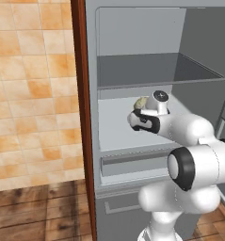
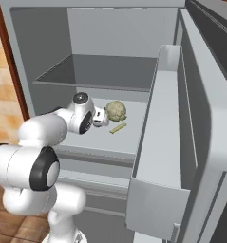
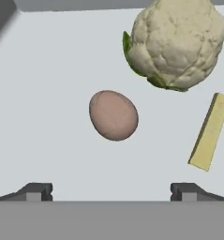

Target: Pick the egg and butter from the fridge and place them by the bowl for mixing.

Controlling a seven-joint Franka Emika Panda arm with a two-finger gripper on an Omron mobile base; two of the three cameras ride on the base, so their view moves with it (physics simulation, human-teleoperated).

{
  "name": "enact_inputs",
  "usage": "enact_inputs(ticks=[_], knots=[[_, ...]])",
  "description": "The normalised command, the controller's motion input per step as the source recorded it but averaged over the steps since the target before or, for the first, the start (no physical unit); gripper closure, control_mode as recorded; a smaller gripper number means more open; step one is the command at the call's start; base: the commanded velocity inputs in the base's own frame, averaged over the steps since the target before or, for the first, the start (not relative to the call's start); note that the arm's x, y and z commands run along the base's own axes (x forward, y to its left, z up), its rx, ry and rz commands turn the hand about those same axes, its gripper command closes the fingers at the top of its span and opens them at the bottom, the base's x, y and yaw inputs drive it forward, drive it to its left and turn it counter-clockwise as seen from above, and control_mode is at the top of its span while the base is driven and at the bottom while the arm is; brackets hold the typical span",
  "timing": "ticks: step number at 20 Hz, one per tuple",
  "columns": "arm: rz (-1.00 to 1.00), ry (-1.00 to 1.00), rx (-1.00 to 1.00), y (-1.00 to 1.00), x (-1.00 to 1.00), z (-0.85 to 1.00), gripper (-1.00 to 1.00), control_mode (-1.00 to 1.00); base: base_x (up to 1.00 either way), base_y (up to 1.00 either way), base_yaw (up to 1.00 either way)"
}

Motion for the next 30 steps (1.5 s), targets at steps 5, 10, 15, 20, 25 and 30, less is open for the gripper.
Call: enact_inputs(ticks=[5,10,15,20,25,30], knots=[[0.04,0.0,0.02,-0.03,0.33,-0.07,-1.0,-1.0,0.0,0.0,0.0],[0.02,-0.02,0.0,0.0,0.29,-0.21,-1.0,-1.0,0.0,0.0,0.0],[0.0,0.0,0.0,0.0,0.27,-0.21,-1.0,-1.0,0.0,0.0,0.0],[0.0,0.0,0.0,0.0,0.26,-0.09,-1.0,-1.0,0.0,0.0,0.0],[0.01,0.0,0.0,0.0,0.21,-0.09,-1.0,-1.0,0.0,0.0,0.0],[0.01,0.0,0.02,0.0,0.07,-0.16,-1.0,-1.0,0.0,0.0,0.0]])
